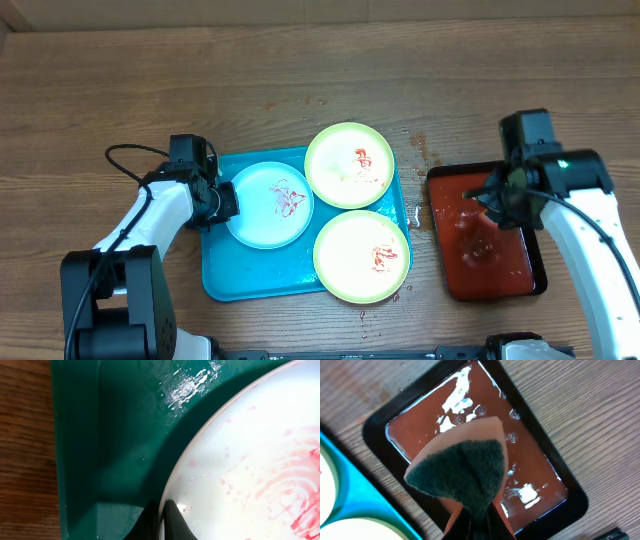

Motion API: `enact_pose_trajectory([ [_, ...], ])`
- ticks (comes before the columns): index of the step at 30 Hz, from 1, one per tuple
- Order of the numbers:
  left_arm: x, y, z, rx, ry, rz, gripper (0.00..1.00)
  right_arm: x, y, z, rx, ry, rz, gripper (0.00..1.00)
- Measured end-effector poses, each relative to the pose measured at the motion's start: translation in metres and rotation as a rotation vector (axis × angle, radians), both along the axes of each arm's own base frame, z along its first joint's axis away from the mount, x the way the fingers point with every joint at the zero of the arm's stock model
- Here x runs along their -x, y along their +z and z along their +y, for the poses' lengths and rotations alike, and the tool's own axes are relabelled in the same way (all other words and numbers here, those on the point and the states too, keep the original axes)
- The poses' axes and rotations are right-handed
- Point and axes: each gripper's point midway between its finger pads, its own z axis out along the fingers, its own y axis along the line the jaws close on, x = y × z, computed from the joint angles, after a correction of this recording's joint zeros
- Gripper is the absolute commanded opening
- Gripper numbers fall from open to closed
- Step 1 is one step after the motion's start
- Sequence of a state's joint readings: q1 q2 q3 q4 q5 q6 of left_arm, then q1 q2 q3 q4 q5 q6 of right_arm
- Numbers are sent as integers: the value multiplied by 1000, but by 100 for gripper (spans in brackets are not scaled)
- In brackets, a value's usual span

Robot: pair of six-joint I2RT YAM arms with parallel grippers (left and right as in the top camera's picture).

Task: Clean dirty plates on tray and stack at the side
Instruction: 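Lift the sponge with the right gripper out of the water, then carry the sponge with the right gripper onto the white plate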

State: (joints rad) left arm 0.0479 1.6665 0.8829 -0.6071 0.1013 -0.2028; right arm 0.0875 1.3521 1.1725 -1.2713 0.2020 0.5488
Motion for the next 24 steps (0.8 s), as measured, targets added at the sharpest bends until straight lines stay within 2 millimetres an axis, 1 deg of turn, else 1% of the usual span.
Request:
enact_pose_trajectory([
  [4,0,0,0,0,0,0,4,-2,-8,2,-11,-8,28,4],
  [7,0,0,0,0,0,0,4,-9,-8,4,-14,7,7,4],
  [8,0,0,0,0,0,0,4,-17,-7,5,-21,18,-24,4],
  [12,0,0,0,0,0,0,4,-29,-5,15,-65,75,-68,4],
  [15,0,0,0,0,0,1,4,-47,0,35,-148,182,-138,4],
  [16,0,0,0,0,0,1,4,-52,2,47,-200,245,-160,4],
  [18,0,0,0,0,0,1,4,-51,4,62,-253,319,-163,4],
  [19,0,0,0,0,0,1,4,-48,5,77,-291,386,-160,4],
  [24,0,0,0,0,0,1,4,-43,9,123,-348,547,-178,4],
])
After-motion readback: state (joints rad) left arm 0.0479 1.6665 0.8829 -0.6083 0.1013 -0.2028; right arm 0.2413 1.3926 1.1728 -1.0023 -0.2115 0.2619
